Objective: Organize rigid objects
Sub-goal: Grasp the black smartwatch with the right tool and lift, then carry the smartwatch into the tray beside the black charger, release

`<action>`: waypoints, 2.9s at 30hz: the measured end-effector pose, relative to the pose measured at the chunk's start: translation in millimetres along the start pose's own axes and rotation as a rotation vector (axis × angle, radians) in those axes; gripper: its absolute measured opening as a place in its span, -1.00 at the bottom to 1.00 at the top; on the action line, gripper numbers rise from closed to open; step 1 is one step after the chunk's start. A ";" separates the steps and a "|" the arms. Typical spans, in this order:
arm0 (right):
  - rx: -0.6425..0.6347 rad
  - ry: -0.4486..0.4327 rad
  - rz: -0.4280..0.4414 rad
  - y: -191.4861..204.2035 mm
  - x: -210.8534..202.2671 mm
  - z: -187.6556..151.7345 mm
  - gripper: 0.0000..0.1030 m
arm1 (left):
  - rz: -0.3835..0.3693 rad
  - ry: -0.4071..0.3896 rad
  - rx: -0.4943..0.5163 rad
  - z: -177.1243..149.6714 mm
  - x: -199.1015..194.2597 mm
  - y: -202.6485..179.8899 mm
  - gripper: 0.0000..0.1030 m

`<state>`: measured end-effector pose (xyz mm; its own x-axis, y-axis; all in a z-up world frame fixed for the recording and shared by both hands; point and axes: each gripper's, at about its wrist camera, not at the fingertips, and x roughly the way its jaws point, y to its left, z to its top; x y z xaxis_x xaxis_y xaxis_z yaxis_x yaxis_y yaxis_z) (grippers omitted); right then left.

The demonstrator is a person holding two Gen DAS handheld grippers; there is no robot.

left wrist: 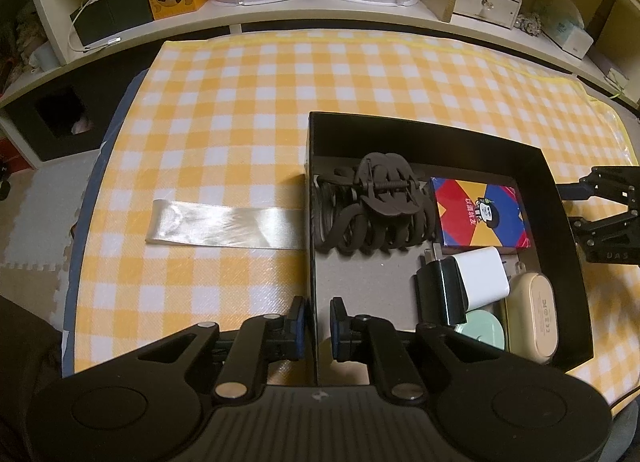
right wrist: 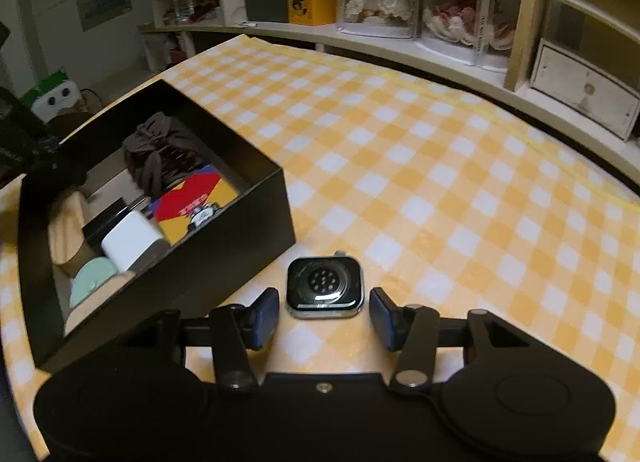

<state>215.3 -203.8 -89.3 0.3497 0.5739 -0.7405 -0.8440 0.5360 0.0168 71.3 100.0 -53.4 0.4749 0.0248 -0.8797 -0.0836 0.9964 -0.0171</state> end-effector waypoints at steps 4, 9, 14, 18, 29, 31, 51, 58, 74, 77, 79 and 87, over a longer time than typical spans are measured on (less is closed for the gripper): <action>-0.021 0.005 -0.014 6.8 8.8 8.2 0.03 | 0.000 0.000 0.000 0.0 -0.1 0.4 -0.76; -0.044 0.018 -0.055 9.0 18.6 13.6 0.04 | -0.002 -0.001 -0.001 -0.2 -0.3 0.7 -0.76; -0.033 0.035 -0.080 13.2 14.7 9.7 -0.09 | -0.004 0.000 -0.003 0.0 -0.4 0.8 -0.76; 0.016 0.060 -0.124 16.5 8.6 4.9 -0.09 | -0.005 0.000 -0.008 0.2 -0.4 1.2 -0.76; 0.154 0.020 -0.259 9.9 -35.4 10.8 -0.09 | -0.007 0.000 -0.010 0.0 -0.7 1.6 -0.76; 0.182 -0.011 -0.267 12.0 -46.3 16.4 -0.09 | -0.006 0.000 -0.010 -0.1 -0.9 1.5 -0.76; 0.442 -0.060 -0.098 82.4 -66.0 55.5 -0.09 | -0.003 -0.002 -0.003 -0.3 -1.1 2.5 -0.77; 0.567 0.014 0.005 113.7 -34.7 67.8 -0.09 | -0.004 -0.003 -0.002 0.1 -1.1 2.6 -0.77; 0.769 0.117 0.038 141.1 20.9 88.7 -0.09 | -0.020 -0.009 0.001 -1.5 -1.7 3.4 -0.76; 0.791 0.122 0.019 142.2 25.9 90.3 -0.08 | -0.020 -0.009 0.001 -1.5 -1.8 3.5 -0.76; 0.805 0.135 0.001 142.7 29.3 91.2 -0.07 | -0.019 -0.009 0.002 -1.2 -1.6 3.6 -0.76; 0.802 0.141 0.008 140.6 25.0 89.9 0.02 | -0.019 -0.007 0.001 -0.9 -1.3 3.5 -0.76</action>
<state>141.9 -58.4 -45.1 0.2449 0.5251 -0.8150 -0.2799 0.8431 0.4592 69.6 103.4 -52.7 0.4827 0.0067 -0.8758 -0.0739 0.9967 -0.0332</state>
